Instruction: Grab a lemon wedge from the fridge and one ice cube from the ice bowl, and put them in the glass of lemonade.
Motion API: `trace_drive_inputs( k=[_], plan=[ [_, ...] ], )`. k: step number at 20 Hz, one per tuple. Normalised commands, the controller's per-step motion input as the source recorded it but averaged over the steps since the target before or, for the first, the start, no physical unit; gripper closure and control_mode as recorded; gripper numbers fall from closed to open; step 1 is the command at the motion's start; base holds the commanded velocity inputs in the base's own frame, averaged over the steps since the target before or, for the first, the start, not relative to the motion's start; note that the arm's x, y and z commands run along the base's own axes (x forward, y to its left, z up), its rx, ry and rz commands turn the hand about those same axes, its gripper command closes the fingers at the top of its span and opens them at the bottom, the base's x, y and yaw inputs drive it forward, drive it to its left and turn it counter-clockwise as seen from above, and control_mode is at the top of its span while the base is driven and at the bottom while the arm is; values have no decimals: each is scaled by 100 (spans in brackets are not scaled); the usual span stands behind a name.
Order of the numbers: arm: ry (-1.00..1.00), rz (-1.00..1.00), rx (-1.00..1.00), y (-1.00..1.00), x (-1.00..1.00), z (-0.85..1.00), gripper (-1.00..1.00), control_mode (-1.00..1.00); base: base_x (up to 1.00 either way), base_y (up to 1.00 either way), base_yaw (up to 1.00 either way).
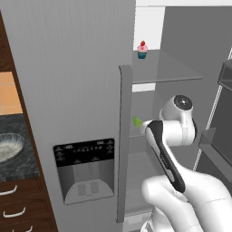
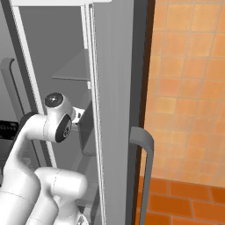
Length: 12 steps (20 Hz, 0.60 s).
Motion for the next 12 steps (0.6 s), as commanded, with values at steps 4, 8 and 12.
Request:
trace_drive_inputs(
  k=[4,8,12],
  plan=[
    [7,3,-1,0,29,9,-100,-100,0,0,0],
    [0,0,0,26,47,1,-100,-100,0,0,0],
    [0,0,0,21,69,-6,-100,-100,0,0,0]
  ],
)
